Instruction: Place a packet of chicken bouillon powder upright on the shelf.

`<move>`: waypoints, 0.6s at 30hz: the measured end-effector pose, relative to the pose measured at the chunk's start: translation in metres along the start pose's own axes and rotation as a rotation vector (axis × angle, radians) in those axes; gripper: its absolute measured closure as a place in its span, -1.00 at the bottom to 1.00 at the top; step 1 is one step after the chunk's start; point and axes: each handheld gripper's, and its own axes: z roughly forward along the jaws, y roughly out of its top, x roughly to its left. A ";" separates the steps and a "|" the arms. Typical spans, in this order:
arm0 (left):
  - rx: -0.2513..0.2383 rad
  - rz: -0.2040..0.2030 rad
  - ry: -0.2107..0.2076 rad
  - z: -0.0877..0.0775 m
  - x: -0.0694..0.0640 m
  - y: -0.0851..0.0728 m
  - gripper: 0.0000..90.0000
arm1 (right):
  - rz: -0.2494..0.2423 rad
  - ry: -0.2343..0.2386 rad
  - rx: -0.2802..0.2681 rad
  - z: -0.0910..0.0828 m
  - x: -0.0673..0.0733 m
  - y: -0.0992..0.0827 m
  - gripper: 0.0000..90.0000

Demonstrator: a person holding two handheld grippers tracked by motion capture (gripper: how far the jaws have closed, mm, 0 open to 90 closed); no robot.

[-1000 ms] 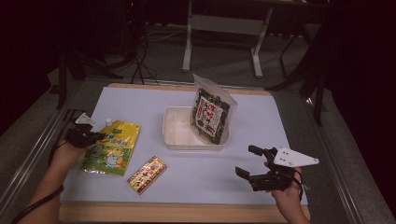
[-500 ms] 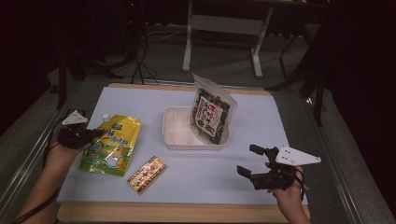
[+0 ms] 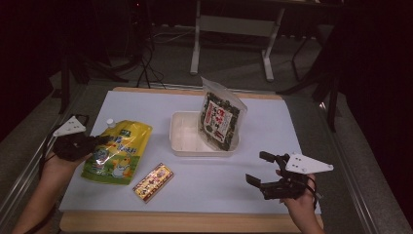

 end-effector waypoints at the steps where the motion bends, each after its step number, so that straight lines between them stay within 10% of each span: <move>1: -0.005 0.007 -0.009 -0.002 -0.002 0.002 1.00 | 0.000 -0.002 -0.002 0.000 0.000 0.000 -0.74; 18: -0.178 0.027 -0.130 -0.026 -0.030 0.032 1.00 | 0.027 -0.019 -0.034 -0.002 0.001 0.005 -0.76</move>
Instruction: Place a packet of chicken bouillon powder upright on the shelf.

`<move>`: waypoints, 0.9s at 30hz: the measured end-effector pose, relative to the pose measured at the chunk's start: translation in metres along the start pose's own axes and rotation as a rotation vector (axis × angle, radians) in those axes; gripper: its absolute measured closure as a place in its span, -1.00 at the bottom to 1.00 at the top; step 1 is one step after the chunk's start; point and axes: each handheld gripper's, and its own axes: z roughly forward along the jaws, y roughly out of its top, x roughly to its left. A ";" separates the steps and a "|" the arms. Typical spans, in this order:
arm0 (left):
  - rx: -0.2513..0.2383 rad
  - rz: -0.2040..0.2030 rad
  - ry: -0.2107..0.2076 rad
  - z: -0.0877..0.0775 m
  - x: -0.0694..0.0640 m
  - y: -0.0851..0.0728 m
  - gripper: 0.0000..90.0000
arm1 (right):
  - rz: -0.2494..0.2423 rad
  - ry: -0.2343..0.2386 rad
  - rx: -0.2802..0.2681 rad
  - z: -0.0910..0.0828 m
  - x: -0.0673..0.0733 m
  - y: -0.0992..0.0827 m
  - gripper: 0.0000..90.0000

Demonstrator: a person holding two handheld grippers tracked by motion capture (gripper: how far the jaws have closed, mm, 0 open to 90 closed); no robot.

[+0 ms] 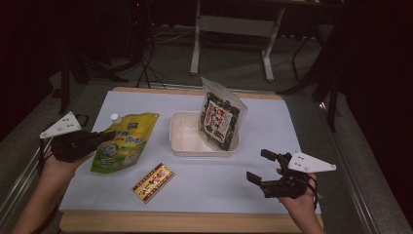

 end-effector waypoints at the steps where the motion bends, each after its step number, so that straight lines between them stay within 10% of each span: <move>1: -0.010 0.012 -0.003 0.000 -0.003 0.003 1.00 | -0.005 -0.020 -0.008 0.001 0.001 0.001 -0.76; 27: -0.177 0.108 -0.390 0.061 -0.088 0.055 1.00 | -0.060 0.095 -0.052 0.032 0.009 0.033 -0.66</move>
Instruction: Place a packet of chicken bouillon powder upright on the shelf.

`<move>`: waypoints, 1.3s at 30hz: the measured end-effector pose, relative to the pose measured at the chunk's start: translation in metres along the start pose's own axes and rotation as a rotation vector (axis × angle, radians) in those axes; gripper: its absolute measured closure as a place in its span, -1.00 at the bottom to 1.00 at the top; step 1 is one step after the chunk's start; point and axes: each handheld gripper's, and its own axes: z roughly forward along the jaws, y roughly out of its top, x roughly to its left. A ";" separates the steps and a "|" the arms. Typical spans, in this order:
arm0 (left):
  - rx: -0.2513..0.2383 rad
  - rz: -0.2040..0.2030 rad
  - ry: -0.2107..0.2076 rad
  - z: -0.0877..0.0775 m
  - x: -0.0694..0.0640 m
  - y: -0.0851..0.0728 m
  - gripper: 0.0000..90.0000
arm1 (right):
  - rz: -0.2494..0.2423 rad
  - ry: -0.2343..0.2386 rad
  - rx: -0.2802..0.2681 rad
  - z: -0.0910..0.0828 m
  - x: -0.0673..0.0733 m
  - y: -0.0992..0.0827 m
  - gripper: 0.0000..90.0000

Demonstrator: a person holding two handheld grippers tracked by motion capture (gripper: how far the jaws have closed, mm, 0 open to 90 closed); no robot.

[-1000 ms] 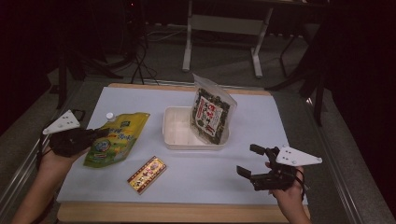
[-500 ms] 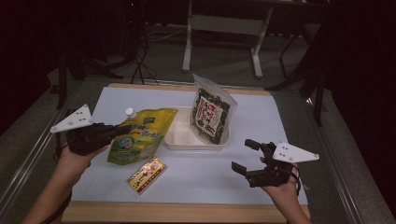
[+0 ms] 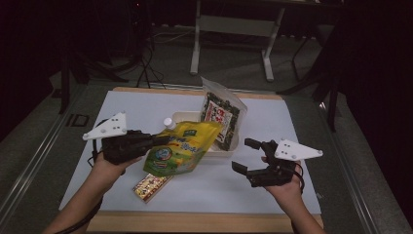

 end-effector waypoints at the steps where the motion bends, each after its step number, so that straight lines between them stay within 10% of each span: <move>1: 0.000 0.000 0.000 0.000 0.000 0.000 1.00 | 0.003 0.003 0.001 0.001 -0.001 0.000 -0.66; 5: -0.041 0.001 -0.091 0.018 -0.006 -0.002 1.00 | 0.000 0.013 -0.003 0.006 -0.001 0.004 -0.65; 17: -0.102 0.000 -0.191 0.039 -0.015 0.000 1.00 | -0.026 0.148 -0.033 0.015 0.007 0.011 -0.53; 29: -0.079 -0.016 -0.207 0.047 -0.011 -0.006 1.00 | -0.076 0.195 0.013 0.012 0.009 0.013 0.76; 39: -0.065 -0.050 -0.278 0.048 0.001 -0.011 0.99 | -0.046 0.218 0.048 0.014 0.016 0.015 0.99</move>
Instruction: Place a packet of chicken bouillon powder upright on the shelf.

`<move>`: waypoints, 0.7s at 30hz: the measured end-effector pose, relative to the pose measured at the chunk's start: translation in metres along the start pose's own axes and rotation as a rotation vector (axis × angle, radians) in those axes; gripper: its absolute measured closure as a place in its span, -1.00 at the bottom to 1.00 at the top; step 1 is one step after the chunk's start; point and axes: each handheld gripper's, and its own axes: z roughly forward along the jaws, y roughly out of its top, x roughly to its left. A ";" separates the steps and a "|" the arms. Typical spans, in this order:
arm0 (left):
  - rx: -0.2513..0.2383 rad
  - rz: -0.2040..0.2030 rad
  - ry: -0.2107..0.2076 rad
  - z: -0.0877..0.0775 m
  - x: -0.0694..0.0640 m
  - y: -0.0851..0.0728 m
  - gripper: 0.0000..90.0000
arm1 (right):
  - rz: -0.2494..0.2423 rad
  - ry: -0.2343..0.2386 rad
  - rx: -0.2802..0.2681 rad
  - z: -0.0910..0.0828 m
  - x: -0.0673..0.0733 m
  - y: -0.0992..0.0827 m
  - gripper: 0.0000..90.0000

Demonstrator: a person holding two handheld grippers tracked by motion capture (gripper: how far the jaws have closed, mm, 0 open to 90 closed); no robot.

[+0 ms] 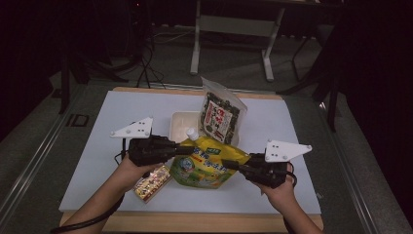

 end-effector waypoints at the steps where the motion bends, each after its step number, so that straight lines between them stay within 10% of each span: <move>1: -0.005 -0.003 -0.007 -0.001 0.001 0.000 0.98 | 0.010 0.000 -0.005 0.000 0.000 0.000 1.00; 9: 0.027 0.037 0.065 -0.003 -0.003 0.004 0.47 | 0.028 -0.061 -0.012 -0.001 0.004 0.012 1.00; 14: 0.043 0.105 0.257 -0.006 -0.013 0.006 -0.16 | 0.061 -0.131 -0.016 0.001 0.003 0.019 1.00; 21: 0.042 0.080 0.452 -0.015 -0.017 0.000 -0.85 | 0.124 -0.270 -0.029 0.009 -0.002 0.028 1.00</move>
